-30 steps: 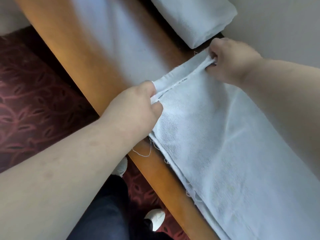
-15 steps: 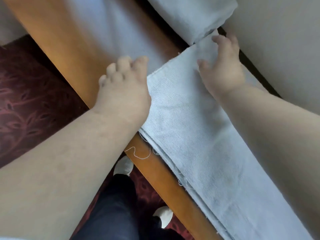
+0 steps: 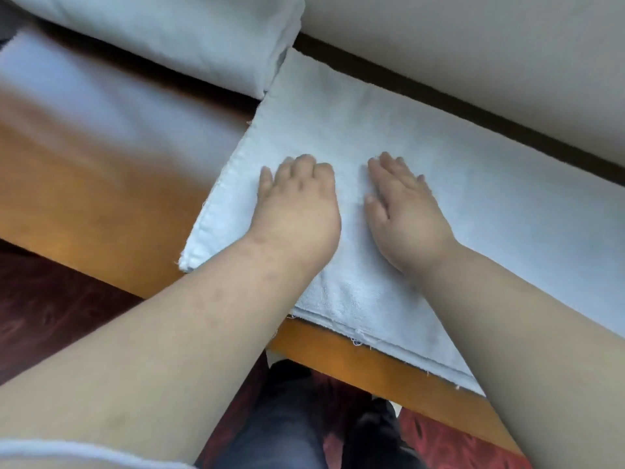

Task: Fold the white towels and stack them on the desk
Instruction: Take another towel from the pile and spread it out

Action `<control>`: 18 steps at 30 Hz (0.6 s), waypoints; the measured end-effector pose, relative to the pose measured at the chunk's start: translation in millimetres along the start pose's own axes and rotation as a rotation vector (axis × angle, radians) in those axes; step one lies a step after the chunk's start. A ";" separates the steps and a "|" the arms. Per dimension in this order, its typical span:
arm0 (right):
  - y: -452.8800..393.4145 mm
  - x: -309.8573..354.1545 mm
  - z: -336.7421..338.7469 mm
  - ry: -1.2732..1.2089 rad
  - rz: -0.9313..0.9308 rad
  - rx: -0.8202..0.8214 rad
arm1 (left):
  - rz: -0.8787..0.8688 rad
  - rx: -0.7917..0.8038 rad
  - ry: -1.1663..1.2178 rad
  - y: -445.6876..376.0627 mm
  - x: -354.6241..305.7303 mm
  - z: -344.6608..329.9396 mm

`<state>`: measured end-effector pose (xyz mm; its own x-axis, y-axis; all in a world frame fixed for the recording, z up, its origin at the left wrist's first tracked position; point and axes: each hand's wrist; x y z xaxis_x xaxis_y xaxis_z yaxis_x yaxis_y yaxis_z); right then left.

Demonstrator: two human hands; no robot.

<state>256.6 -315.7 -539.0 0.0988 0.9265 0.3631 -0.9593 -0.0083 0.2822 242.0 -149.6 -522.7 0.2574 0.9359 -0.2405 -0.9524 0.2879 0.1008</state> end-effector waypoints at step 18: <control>172.3 -255.2 30.2 0.065 -0.872 -0.210 | -0.014 0.171 -0.258 -34.3 13.7 -25.0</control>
<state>74.1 -565.0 -556.2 0.8055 0.5911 0.0426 -0.5798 0.7710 0.2634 274.0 -151.8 -553.5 0.3243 0.9459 0.0074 -0.9126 0.3108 0.2658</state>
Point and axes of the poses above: each hand's wrist, its own y-axis away from the middle knuckle, its own z-axis out of the back of the hand, x = y × z, and after that the axes turned 13 degrees about -z, right-handed
